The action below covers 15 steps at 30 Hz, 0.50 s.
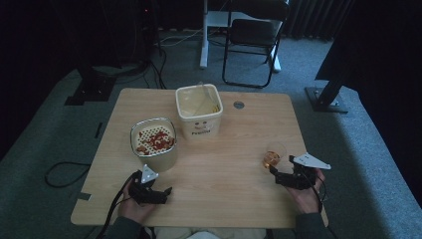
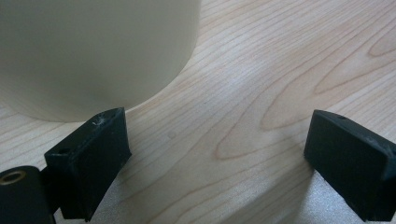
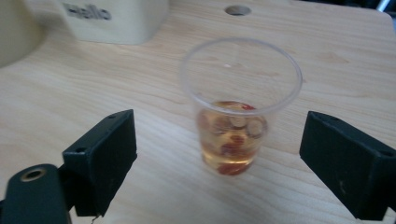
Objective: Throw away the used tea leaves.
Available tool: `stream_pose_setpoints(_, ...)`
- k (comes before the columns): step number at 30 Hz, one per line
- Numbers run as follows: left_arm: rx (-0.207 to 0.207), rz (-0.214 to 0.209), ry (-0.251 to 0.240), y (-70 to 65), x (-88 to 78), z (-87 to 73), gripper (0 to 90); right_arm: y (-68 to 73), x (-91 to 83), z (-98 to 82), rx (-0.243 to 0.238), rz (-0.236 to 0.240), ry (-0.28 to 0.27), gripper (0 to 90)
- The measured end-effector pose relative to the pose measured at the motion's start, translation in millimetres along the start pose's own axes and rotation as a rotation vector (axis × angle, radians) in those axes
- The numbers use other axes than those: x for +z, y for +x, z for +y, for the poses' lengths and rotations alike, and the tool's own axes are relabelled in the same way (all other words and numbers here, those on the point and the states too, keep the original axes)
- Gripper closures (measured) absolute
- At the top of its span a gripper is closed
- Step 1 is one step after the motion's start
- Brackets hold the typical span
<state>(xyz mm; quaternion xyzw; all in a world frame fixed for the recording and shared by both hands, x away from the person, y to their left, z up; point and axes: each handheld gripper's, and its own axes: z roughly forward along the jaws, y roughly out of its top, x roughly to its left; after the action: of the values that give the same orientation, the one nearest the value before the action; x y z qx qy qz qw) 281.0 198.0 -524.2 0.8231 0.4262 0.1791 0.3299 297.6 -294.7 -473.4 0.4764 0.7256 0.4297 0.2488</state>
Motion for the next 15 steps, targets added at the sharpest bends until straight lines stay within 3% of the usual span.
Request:
stream_pose_setpoints(5, -0.001, 0.0, 0.0, -0.1, 0.1, 0.0, 6.9, -9.0, 23.0, -7.3, 0.042, -0.015, -0.004, 10.5)
stream_pose_setpoints(15, -0.001, 0.0, -0.001, -0.1, 0.1, 0.0, 6.9, -12.9, 48.5, -0.4, 0.034, -0.012, -0.025, 13.0)
